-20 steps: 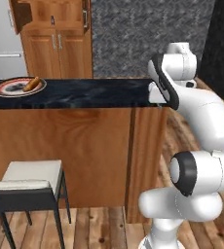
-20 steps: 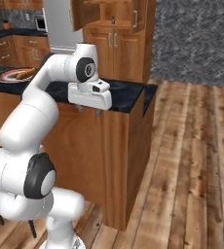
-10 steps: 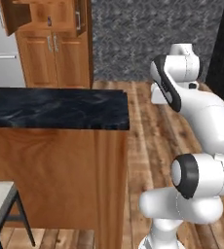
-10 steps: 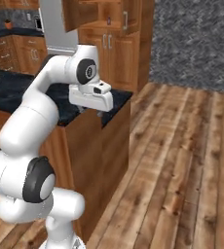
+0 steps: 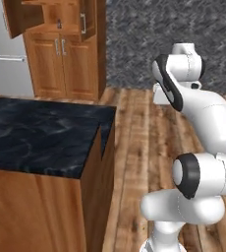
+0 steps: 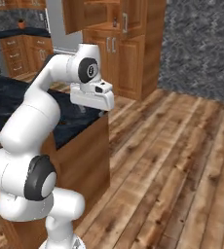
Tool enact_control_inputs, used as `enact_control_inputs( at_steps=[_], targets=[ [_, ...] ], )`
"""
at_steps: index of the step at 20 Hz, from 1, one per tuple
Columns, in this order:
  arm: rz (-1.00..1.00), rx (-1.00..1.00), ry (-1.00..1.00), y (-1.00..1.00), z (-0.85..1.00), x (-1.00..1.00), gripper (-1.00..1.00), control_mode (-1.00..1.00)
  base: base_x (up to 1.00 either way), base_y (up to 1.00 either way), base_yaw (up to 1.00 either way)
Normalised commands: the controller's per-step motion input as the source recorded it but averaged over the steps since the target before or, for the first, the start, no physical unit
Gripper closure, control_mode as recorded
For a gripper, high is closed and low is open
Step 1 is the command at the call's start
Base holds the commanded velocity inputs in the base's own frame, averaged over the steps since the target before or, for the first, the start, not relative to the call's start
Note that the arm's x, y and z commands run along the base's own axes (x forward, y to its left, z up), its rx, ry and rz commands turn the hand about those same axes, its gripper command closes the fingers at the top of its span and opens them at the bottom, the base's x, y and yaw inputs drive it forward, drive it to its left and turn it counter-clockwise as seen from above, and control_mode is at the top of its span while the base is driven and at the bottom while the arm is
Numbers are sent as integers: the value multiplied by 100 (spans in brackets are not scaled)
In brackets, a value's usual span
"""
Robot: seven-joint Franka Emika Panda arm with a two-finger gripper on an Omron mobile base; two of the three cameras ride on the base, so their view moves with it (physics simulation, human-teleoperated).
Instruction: Move the hot dog bun to the plate on the dining table and place the condiment next to that plate. Then navigate to the fridge and take the sausage and place it on the plate as well.
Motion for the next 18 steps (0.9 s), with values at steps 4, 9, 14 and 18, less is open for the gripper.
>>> enact_control_inputs(
  at_steps=[4,9,14,18],
  targets=[
    [0,0,0,0,0,0,-100,100,100,-91,32],
    [0,0,0,0,0,0,-100,100,100,-80,34],
    [0,0,0,0,0,0,-100,100,100,-72,37],
    [0,0,0,0,0,0,-100,100,100,-70,37]
  ],
)
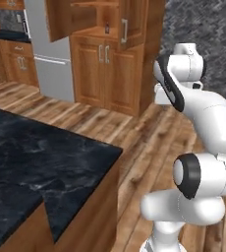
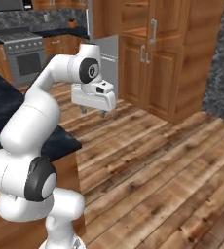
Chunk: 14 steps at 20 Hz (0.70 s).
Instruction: Move the hot dog bun to the plate on the dining table and place the condiment next to that plate. Then navigate to the fridge and take the sausage and place it on the plate as well.
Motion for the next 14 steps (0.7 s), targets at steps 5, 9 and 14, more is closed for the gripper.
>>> enact_control_inputs(
  at_steps=[5,9,14],
  targets=[
    [0,0,0,0,0,0,-100,100,100,-70,39],
    [0,0,0,0,0,0,-100,100,100,-72,39],
    [0,0,0,0,0,0,-100,100,100,-75,38]
  ],
)
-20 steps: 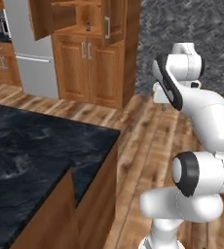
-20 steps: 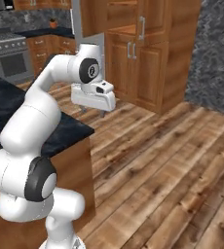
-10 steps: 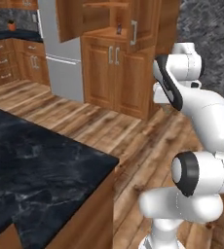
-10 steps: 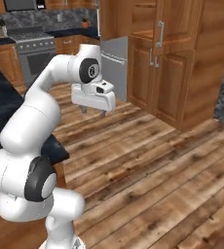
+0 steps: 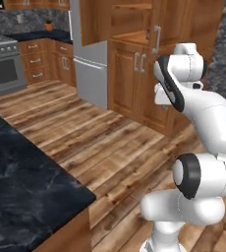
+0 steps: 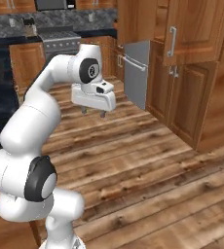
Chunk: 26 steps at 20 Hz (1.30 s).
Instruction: Move the hot dog bun to the plate on the dining table and place the condiment next to that plate. Then navigate to the fridge and take the sausage and place it on the plate as well.
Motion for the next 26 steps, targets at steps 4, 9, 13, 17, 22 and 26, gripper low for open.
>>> enact_control_inputs(
  at_steps=[4,9,13,17,22,26],
  targets=[
    [0,0,0,0,0,0,-100,100,100,-76,36],
    [0,0,0,0,0,0,-100,100,100,-74,30],
    [0,0,0,0,0,0,-100,100,100,-42,10],
    [0,0,0,0,0,0,-100,100,100,-7,0],
    [0,0,0,0,0,0,-100,100,100,16,-23],
    [0,0,0,0,0,0,-100,100,100,32,-44]
  ],
)
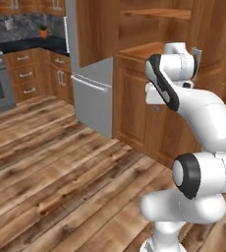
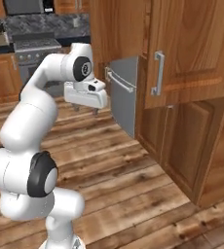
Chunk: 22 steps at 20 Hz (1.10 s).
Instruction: Move the hot dog bun to the plate on the dining table and place the condiment next to that plate. Then navigate to the fridge and take the sausage and place it on the plate as well.
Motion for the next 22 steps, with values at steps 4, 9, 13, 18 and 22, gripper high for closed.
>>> enact_control_inputs(
  at_steps=[4,9,13,18,22],
  targets=[
    [0,0,0,0,0,0,-100,100,100,36,-49],
    [0,0,0,0,0,0,-100,100,100,43,-53],
    [0,0,0,0,0,0,-100,100,100,35,-54],
    [0,0,0,0,0,0,-100,100,92,38,-55],
    [0,0,0,0,0,0,-100,100,78,56,-54]
  ],
)
